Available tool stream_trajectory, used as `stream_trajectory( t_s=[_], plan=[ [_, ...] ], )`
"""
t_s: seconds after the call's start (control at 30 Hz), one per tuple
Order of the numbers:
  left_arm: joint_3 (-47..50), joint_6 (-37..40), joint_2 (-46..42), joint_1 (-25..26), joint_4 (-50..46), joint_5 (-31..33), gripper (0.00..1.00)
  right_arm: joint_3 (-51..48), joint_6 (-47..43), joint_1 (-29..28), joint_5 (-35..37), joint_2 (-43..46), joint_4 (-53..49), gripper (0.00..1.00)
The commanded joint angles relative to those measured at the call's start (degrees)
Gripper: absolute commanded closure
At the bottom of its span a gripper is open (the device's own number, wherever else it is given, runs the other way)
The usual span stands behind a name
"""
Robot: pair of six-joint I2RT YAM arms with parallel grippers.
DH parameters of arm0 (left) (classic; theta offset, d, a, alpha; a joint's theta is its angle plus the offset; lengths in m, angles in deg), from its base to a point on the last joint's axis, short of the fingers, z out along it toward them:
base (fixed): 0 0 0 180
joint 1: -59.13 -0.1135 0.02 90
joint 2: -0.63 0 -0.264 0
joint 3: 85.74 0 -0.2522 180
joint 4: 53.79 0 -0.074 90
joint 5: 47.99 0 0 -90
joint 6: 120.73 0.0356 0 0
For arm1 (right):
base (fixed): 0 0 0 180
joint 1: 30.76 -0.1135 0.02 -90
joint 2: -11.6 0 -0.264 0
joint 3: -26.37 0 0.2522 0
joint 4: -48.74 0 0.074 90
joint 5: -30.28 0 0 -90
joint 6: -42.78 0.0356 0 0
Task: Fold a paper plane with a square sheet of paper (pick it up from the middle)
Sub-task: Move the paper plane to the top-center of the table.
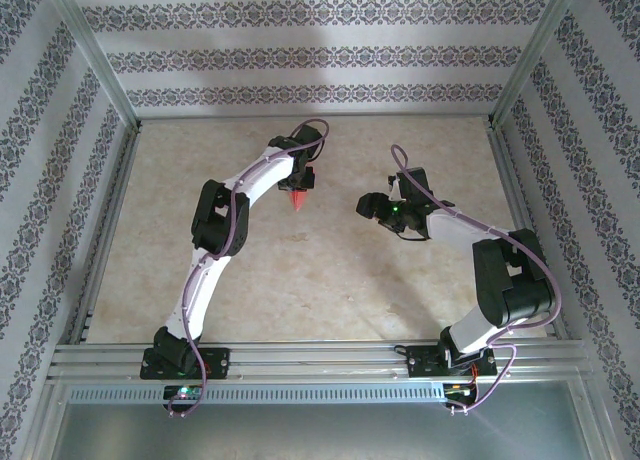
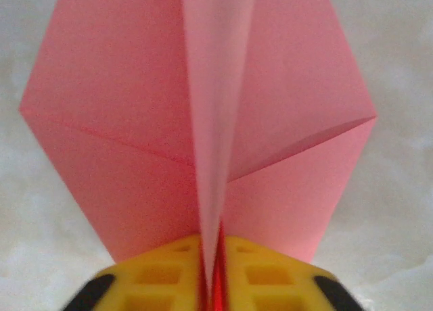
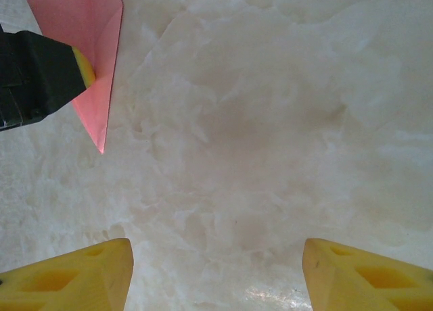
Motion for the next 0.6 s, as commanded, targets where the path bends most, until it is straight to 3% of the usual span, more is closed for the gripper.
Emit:
stream_trajectory(
  t_s=[0.0, 0.57],
  plan=[
    [-2.2, 0.5, 1.6, -1.2, -4.1, 0.1, 0.78, -0.2, -0.7, 0.7, 0.0, 0.5, -0.6, 0.32],
    [-1.6, -4.1, 3.2, -1.1, -5.5, 1.3, 0.58, -0.8, -0.2, 0.8, -0.6, -0.1, 0.0, 0.32]
  ],
)
